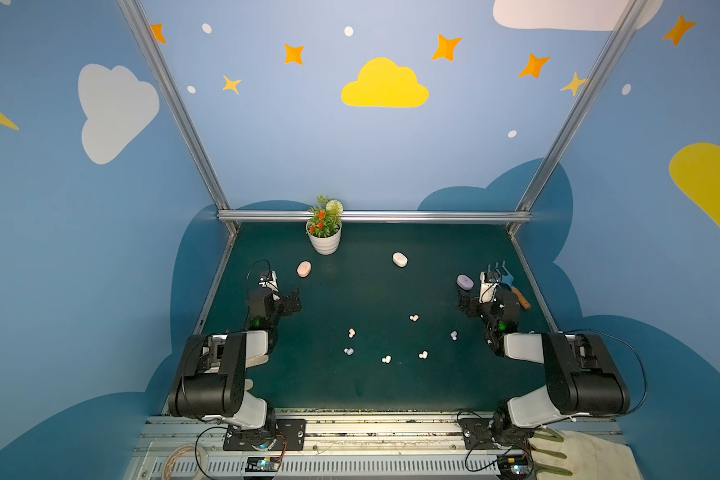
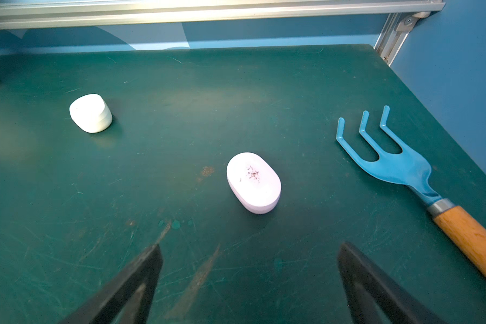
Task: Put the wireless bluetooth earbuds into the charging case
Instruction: 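Reach the right gripper down over the lavender charging case while the left arm moves forward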
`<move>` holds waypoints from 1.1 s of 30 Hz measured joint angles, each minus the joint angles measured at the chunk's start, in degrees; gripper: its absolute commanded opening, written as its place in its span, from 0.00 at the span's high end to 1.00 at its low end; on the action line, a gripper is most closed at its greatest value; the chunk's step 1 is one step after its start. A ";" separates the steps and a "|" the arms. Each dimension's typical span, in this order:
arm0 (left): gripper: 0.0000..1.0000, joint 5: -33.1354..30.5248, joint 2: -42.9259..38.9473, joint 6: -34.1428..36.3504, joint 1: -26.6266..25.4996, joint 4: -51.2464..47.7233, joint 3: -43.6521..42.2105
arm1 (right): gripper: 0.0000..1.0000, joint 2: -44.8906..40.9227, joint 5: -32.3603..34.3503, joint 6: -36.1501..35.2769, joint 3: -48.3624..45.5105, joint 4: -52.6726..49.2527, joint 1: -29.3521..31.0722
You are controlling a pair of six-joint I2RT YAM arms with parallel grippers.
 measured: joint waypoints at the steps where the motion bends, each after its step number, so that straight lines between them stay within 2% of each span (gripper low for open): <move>1: 0.00 -0.02 0.00 0.00 0.00 0.02 0.00 | 0.04 0.00 0.00 -0.02 0.00 0.00 0.00; 7: 0.00 0.31 -0.28 0.02 -0.02 -2.99 1.33 | 0.04 -0.52 0.79 0.50 0.09 -0.83 0.00; 14: 0.00 -1.68 -8.41 -0.02 -2.54 -21.51 11.72 | 0.04 -11.28 4.33 4.79 11.30 -23.54 -0.66; 18: 0.00 -2.97 -12.85 -0.57 -5.11 -30.21 15.06 | 0.03 -13.64 5.31 8.09 18.36 -35.32 -1.14; 25: 0.00 -1.03 -16.92 -4.81 -7.15 -42.05 16.85 | 0.04 -8.37 2.38 13.09 32.50 -58.05 -1.55; 33: 0.00 4.46 -17.97 -7.23 -9.68 -46.90 16.85 | 0.05 0.98 -1.20 22.69 44.98 -76.08 -0.87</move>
